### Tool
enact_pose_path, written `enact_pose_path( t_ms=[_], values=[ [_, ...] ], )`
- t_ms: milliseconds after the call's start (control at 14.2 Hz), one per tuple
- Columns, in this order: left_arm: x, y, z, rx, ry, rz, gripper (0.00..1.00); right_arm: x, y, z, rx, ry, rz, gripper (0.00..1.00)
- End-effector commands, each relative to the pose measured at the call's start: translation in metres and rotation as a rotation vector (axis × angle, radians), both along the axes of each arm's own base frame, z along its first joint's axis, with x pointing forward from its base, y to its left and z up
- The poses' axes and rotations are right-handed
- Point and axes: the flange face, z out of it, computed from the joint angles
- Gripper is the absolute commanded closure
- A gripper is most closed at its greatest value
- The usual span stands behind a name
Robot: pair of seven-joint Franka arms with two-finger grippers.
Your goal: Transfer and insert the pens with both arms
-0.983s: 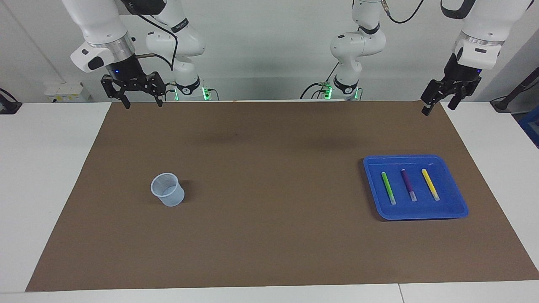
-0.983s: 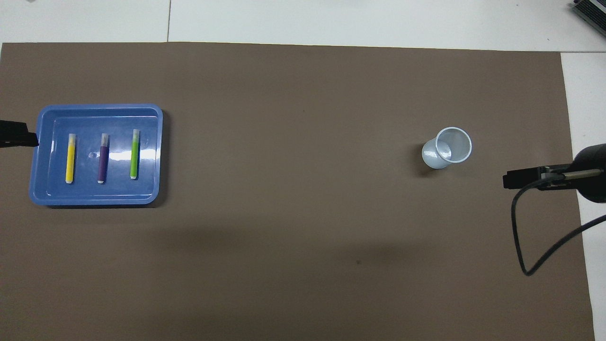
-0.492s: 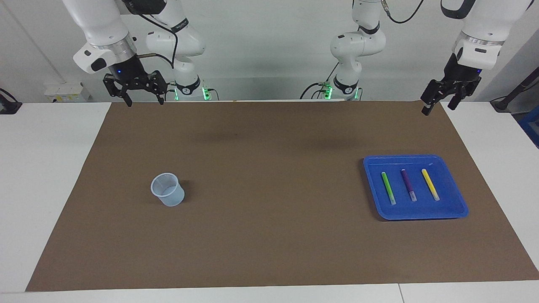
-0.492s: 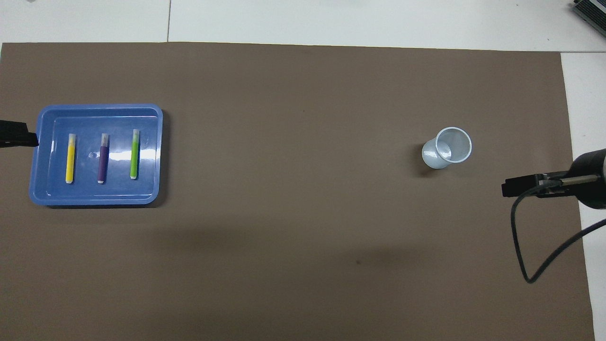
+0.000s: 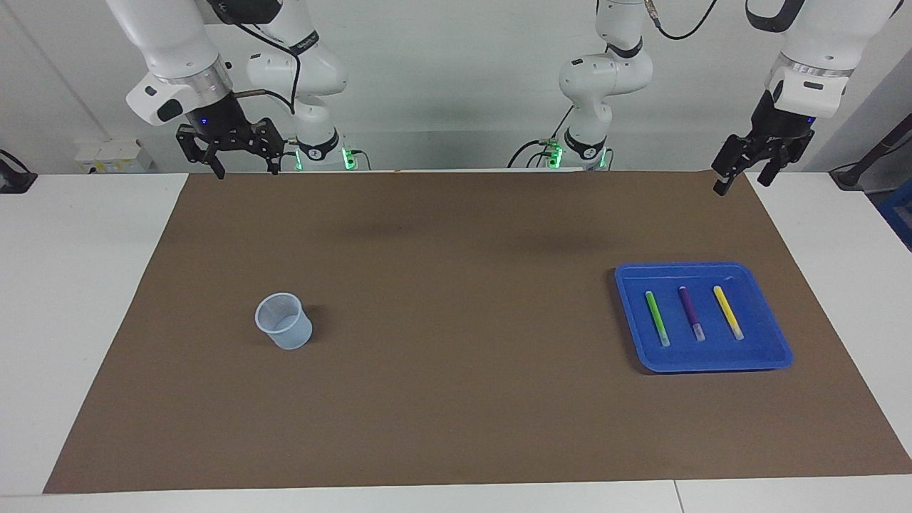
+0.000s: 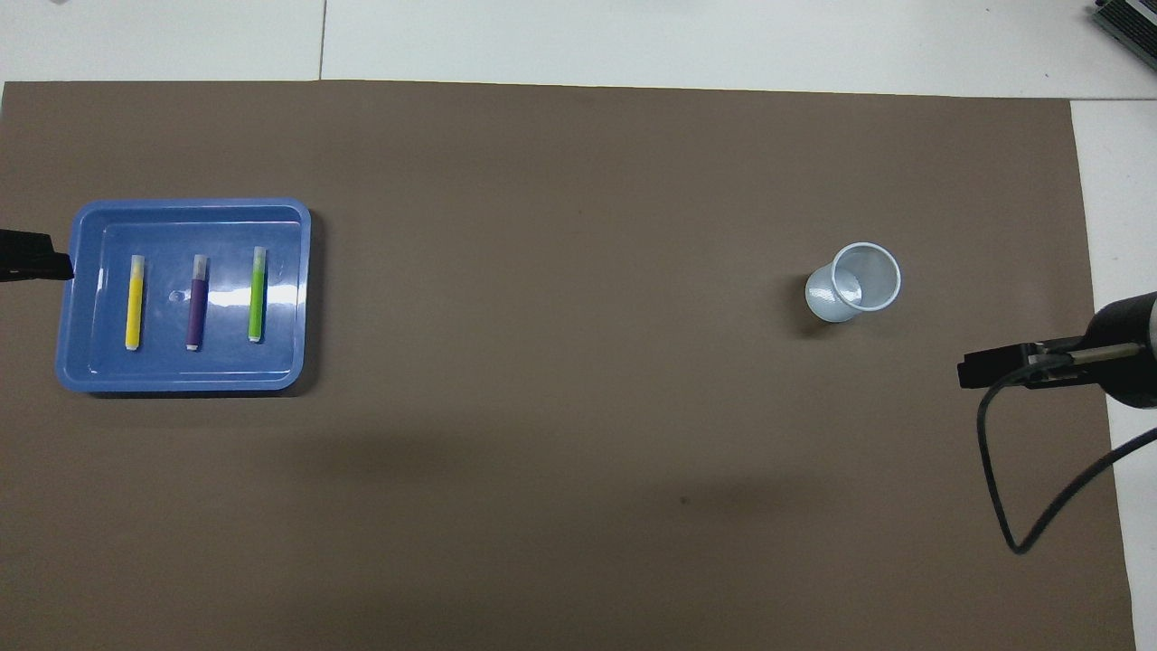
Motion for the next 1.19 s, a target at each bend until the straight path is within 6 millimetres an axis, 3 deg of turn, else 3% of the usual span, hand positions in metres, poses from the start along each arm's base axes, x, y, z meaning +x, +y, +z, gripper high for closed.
enact_pose_path(
  t_ms=[0, 1124],
  values=[
    [-0.0098, -0.0018, 0.0012, -0.005, 0.005, -0.001, 0.00, -0.0071, 0.0009, 0.0032, 0.029, -0.003, 0.026, 0.00],
    [-0.0098, -0.0010, 0.0012, -0.005, 0.005, 0.001, 0.00, -0.0103, 0.0057, 0.0022, 0.087, 0.016, 0.050, 0.00]
  ],
)
